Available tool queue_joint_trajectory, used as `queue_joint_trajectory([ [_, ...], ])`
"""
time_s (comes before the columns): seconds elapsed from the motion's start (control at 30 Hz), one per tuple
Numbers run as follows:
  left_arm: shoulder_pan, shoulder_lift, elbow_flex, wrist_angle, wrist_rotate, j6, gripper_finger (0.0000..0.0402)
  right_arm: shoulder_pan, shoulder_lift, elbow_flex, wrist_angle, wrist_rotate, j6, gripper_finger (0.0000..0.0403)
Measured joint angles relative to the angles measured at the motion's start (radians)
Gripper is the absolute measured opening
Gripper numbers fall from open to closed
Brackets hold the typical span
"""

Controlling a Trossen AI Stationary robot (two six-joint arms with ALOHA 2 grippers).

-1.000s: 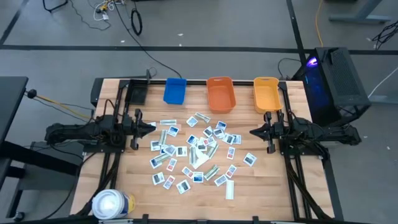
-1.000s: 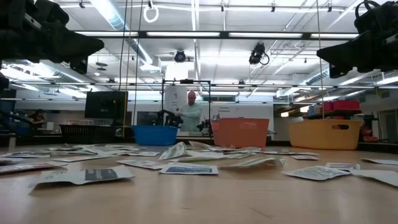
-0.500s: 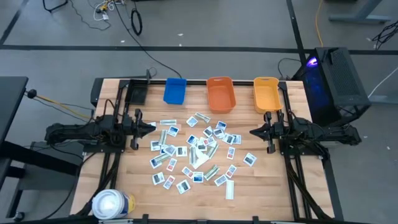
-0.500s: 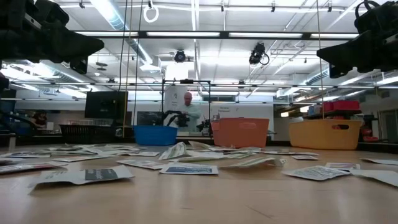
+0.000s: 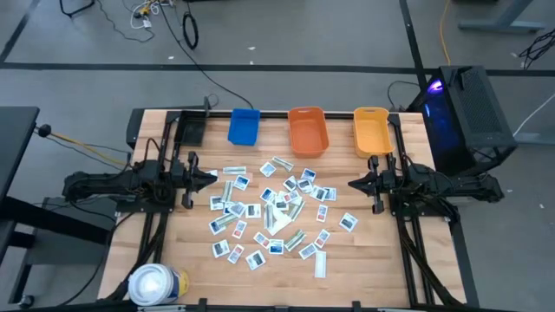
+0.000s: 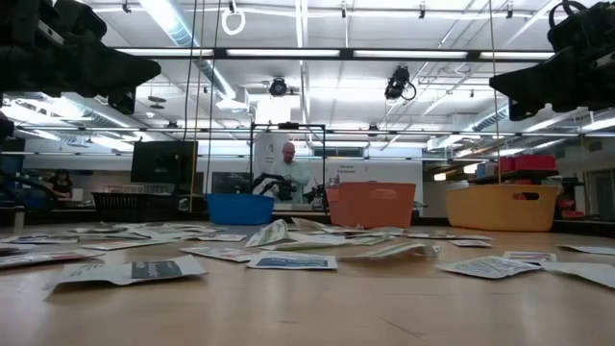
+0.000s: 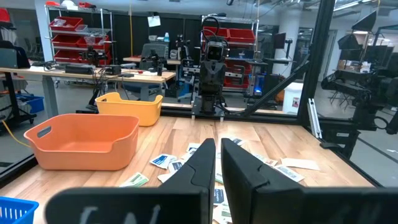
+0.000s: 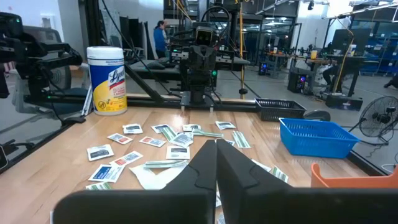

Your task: Pick & Place First Aid Supplies

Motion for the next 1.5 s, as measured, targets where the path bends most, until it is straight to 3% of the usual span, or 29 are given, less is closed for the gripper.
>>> queue_joint_trajectory([
  [0.47, 0.0, 0.0, 0.0, 0.0, 0.0, 0.0, 0.0032, 0.0, 0.0, 0.0, 0.032, 0.0, 0.0, 0.0013],
  [0.57, 0.0, 0.0, 0.0, 0.0, 0.0, 0.0, 0.0032, 0.001, 0.0, 0.0, 0.119, -0.003, 0.014, 0.0013],
  [0.83, 0.0, 0.0, 0.0, 0.0, 0.0, 0.0, 0.0032, 0.001, 0.0, 0.0, 0.478, -0.05, 0.297, 0.0013],
  [1.0, 0.0, 0.0, 0.0, 0.0, 0.0, 0.0, 0.0032, 0.001, 0.0, 0.009, 0.692, -0.044, 0.307, 0.0013],
  [1.3, 0.0, 0.0, 0.0, 0.0, 0.0, 0.0, 0.0032, 0.001, 0.061, 0.222, 0.597, 0.159, 0.177, 0.0013],
  [1.5, 0.0, 0.0, 0.0, 0.0, 0.0, 0.0, 0.0032, 0.001, 0.176, 0.431, 0.487, 0.195, 0.192, 0.0013],
])
